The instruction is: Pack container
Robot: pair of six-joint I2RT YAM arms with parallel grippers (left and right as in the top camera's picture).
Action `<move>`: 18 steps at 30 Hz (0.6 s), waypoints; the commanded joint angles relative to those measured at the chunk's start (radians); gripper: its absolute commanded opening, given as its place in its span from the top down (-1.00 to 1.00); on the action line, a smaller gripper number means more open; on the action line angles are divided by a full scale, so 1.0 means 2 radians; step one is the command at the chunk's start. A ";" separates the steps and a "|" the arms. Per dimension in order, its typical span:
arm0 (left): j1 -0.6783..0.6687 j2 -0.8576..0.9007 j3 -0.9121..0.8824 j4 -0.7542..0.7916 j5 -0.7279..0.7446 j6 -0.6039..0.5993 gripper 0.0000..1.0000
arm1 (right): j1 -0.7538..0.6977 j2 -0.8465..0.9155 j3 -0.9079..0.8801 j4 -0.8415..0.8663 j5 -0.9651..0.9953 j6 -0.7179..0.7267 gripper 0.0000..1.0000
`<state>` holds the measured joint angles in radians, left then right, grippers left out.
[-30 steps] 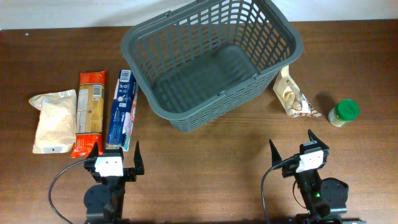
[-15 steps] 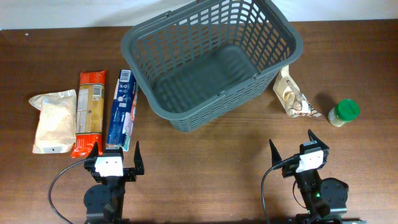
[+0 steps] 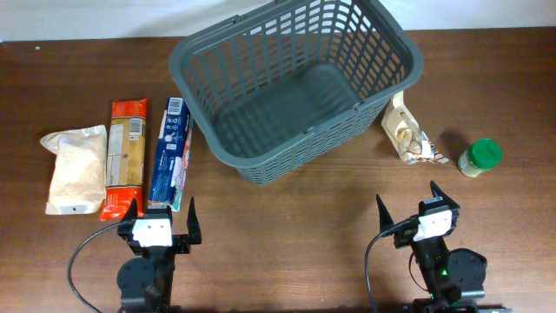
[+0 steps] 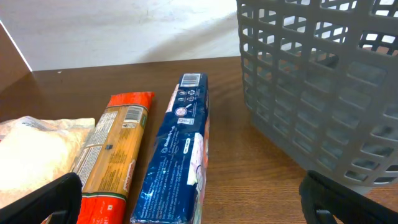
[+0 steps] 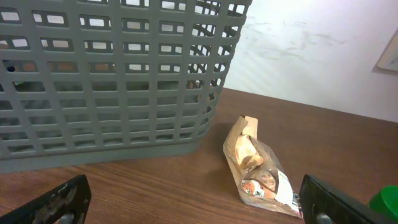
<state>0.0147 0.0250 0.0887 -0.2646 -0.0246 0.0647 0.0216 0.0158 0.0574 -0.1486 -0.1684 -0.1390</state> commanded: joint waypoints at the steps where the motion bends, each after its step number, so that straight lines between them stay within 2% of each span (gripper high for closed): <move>1: 0.003 -0.001 -0.003 0.000 0.009 0.010 -0.99 | 0.006 -0.006 -0.007 0.002 -0.006 -0.003 -0.98; 18: 0.003 -0.001 -0.003 0.001 0.009 0.010 -0.98 | 0.006 -0.006 -0.007 0.002 -0.006 -0.003 -0.98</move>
<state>0.0147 0.0250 0.0887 -0.2634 -0.0246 0.0647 0.0216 0.0158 0.0574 -0.1486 -0.1684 -0.1390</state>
